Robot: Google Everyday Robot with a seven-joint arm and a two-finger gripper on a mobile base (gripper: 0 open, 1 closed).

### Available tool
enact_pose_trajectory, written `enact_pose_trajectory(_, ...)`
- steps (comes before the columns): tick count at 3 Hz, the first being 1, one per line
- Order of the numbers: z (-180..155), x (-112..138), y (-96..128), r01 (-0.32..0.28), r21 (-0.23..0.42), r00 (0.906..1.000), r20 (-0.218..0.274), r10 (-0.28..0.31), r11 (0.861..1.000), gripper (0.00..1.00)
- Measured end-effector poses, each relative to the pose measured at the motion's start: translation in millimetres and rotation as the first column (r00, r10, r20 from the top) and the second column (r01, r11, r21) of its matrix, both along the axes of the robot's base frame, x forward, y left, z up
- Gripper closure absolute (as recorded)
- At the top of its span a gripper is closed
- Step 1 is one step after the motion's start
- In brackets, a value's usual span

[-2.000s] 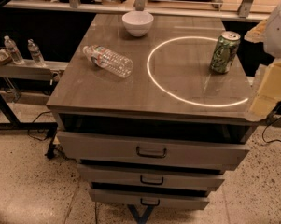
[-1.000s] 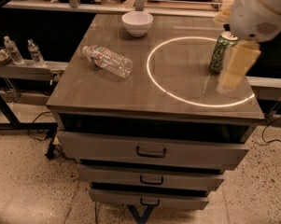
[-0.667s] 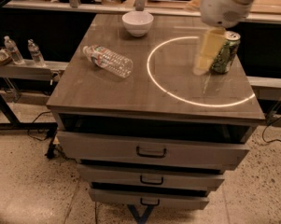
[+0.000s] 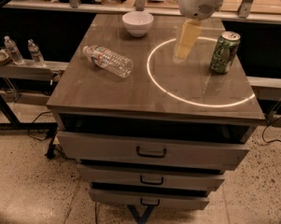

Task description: Move white bowl near water bottle

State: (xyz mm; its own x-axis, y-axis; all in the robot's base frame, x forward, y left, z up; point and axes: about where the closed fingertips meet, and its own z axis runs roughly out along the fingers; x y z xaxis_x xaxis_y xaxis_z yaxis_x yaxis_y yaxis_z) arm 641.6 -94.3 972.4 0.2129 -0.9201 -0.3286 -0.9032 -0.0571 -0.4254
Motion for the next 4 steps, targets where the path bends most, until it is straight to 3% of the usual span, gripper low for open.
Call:
enact_pose_trajectory(1,-17,23,13,0.005,0.032,1.0,0.005,-0.005,0.999,0.0)
enact_pose_trajectory(3,-64,109,51,-0.028,0.14,0.9993,0.028,0.025,0.99,0.0)
enact_pose_trajectory(4,-74,149,67,0.005,0.197,0.9988,0.046,-0.015,0.98,0.0)
